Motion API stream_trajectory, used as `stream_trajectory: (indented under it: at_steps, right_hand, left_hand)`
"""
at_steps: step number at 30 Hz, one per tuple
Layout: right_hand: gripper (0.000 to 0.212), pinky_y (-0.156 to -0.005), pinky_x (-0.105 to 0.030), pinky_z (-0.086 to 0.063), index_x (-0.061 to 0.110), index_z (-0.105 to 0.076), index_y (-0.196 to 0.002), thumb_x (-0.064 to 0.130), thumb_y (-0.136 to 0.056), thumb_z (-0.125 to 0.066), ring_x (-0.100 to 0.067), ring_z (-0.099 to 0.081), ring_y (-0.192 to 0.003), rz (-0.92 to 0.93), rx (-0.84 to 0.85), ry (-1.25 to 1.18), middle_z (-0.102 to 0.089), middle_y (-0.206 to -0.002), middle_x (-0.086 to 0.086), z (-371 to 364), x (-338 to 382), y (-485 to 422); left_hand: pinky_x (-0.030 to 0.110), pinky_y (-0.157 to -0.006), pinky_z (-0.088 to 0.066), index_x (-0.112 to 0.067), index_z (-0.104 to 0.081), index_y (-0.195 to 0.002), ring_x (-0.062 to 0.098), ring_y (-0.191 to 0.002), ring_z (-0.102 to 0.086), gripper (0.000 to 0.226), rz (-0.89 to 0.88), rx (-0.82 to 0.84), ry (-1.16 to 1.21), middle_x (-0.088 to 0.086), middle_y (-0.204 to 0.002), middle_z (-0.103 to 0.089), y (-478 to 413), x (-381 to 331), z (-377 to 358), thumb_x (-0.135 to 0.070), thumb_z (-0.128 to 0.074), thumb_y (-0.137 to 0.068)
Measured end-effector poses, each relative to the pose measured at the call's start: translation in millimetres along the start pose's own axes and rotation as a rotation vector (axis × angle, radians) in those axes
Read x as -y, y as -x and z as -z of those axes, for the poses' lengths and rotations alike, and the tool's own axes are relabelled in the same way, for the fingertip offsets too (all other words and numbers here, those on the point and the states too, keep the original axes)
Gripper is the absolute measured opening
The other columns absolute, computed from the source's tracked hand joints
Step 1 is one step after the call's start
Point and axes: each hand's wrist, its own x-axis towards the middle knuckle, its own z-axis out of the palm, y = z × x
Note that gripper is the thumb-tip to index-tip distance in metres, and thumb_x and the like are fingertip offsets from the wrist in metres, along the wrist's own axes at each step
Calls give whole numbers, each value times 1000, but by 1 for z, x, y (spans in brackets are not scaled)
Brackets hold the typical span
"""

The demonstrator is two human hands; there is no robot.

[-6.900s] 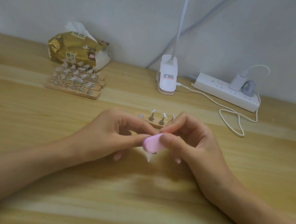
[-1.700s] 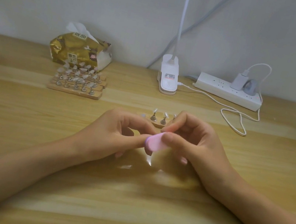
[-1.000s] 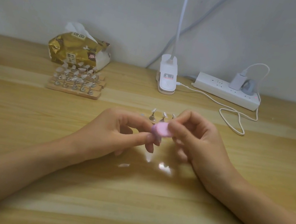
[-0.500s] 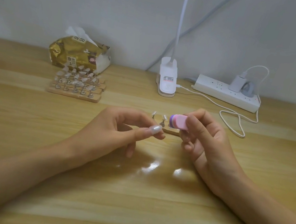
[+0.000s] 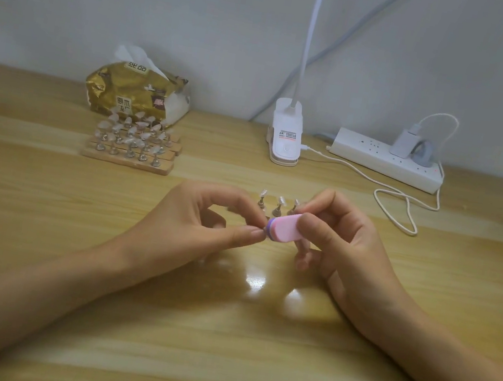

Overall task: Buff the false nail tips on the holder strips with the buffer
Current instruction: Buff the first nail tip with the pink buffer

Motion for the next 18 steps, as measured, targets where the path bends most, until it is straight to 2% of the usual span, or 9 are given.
stream_trajectory:
  at_steps: [2, 4, 7, 10, 12, 15, 18]
  right_hand:
    - [15, -48, -18, -47, 25, -67, -72, 14, -77, -76, -9, -52, -53, 22, 23, 38, -63, -73, -2, -1, -1, 0]
    - [19, -50, -19, -49, 24, -66, -74, 8, -79, -75, -10, -54, -53, 41, 91, 77, -65, -73, -2, -4, 0, 1]
    - [17, -48, -19, -48, 24, -65, -69, 11, -79, -70, -10, -52, -53, 11, 27, 29, -60, -75, -8, -3, 0, 0]
    - [18, -49, -20, -49, 23, -65, -72, 10, -78, -76, -10, -54, -54, 18, 82, 68, -62, -75, -7, -2, -1, 1]
    - [17, -49, -20, -50, 20, -63, -75, 11, -79, -77, -9, -55, -54, 34, 93, 94, -63, -76, -6, -3, -2, 1]
    - [15, -46, -20, -49, 15, -58, -75, 12, -80, -72, -9, -51, -53, 20, 9, 46, -60, -80, -13, 0, -3, 1]
    - [19, -49, -20, -50, 16, -60, -76, 11, -79, -78, -10, -54, -54, 32, 83, 83, -63, -77, -4, 0, -3, 1]
  left_hand:
    - [10, -40, -32, -12, -72, -82, 0, -38, -38, 13, -14, 20, -15, -20, -53, -59, 1, -1, 0, -25, -72, -78]
    - [10, -41, -32, -13, -73, -82, 1, -40, -38, 12, -33, 39, -18, -17, -62, -65, 1, -2, 1, -25, -74, -79]
    - [15, -45, -29, -16, -75, -80, 7, -45, -36, 7, -45, 45, -37, -12, -73, -66, 0, 1, 1, -23, -76, -80]
    - [16, -44, -27, -18, -74, -78, 6, -45, -34, 7, -47, 45, -37, -9, -73, -66, -1, 3, 2, -25, -77, -78]
    - [17, -44, -26, -19, -74, -79, 8, -45, -33, 13, -49, 50, -47, 3, -71, -66, 0, 3, 1, -32, -77, -77]
    - [16, -44, -24, -20, -73, -78, 10, -44, -30, 11, -45, 46, -51, 17, -67, -61, 0, 4, 2, -31, -76, -78]
    - [16, -44, -23, -22, -72, -78, 11, -45, -29, 16, -40, 51, -50, 23, -64, -56, 1, 3, 2, -37, -76, -76]
